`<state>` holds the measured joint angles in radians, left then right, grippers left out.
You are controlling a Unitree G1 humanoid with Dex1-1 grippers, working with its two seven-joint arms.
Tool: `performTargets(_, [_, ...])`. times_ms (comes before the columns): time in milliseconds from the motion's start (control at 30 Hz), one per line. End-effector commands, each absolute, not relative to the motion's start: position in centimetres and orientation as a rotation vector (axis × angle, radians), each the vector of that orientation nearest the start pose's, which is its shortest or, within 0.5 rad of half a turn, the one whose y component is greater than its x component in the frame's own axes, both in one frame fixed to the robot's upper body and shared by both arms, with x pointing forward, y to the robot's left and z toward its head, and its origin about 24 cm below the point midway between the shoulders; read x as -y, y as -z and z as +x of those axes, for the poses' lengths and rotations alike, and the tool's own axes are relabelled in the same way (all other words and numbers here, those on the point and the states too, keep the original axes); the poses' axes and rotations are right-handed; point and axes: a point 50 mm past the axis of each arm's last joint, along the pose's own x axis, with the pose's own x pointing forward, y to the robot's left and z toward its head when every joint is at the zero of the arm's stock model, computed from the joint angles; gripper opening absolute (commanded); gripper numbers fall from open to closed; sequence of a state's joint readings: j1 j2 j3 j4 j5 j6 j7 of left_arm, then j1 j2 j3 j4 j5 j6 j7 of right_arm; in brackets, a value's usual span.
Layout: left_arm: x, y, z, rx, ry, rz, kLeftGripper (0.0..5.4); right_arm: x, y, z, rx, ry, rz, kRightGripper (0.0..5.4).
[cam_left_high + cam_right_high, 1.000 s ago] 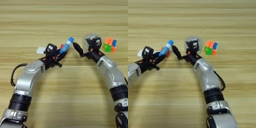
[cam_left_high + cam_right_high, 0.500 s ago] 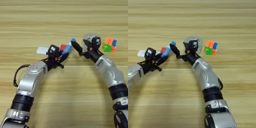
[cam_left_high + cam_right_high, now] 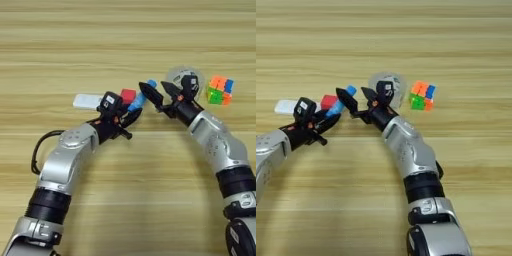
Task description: Move the objects on the table
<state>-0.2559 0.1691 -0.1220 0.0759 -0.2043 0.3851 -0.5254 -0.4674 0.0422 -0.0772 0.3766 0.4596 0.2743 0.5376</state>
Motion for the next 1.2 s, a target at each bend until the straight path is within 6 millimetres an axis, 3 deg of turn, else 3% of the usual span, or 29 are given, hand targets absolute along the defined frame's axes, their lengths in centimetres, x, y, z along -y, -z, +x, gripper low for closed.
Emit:
performTargets(33, [-10.7,-6.7,28.8,-0.186,0.724,-0.033,1.31,8.0,-7.6,32.8,-0.090,-0.699,0.568,5.40])
performTargets(467, [-10.1,-7.7,28.6,-0.149,0.752,-0.043,1.31,8.0,-7.2,33.2,-0.111,-0.692,0.585,5.40])
performTargets(967, [-9.2,-7.0,28.5,-0.180,0.784,-0.051,1.31,7.7,-7.4,33.2,-0.108,-0.712,0.615,5.40])
performTargets(1200, [-9.2,-7.0,28.5,-0.181,0.787,-0.051,1.31,7.5,-7.7,33.1,-0.108,-0.735,0.642,4.68])
